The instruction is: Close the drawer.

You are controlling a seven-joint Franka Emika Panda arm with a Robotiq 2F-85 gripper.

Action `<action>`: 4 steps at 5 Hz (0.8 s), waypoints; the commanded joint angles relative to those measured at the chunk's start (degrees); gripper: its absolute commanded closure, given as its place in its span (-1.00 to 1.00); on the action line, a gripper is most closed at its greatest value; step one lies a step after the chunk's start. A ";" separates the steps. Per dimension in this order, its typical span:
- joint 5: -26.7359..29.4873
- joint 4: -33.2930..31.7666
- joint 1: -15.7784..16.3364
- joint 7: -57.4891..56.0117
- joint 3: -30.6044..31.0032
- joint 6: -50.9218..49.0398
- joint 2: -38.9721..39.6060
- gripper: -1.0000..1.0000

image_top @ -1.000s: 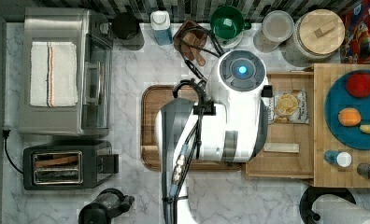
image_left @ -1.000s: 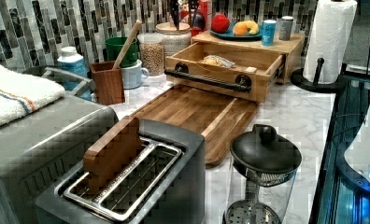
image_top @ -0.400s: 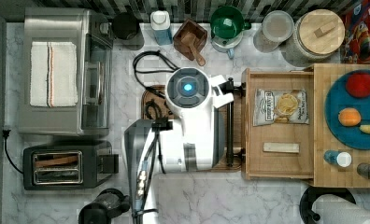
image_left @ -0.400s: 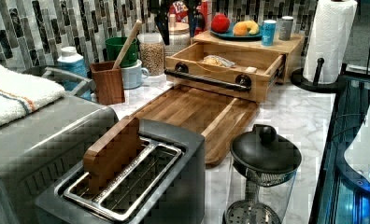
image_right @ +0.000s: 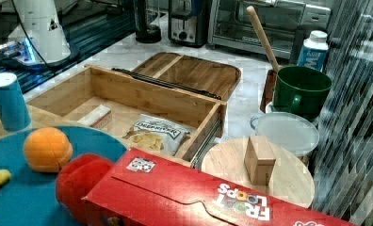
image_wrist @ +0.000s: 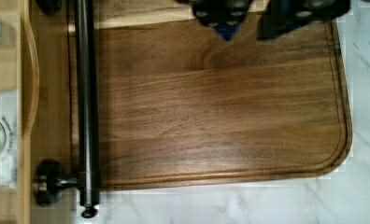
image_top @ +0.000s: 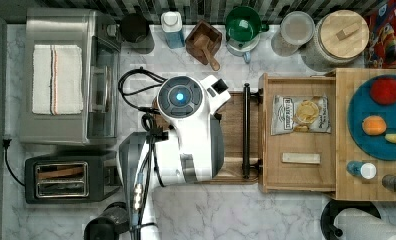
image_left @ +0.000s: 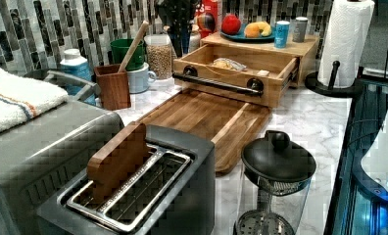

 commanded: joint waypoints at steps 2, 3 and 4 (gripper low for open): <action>-1.22 3.87 -3.06 -10.74 -3.00 9.47 14.91 1.00; 0.39 1.64 -3.99 -15.17 -2.79 12.60 13.91 1.00; 0.30 -1.26 -4.46 -17.15 -3.41 17.42 12.63 1.00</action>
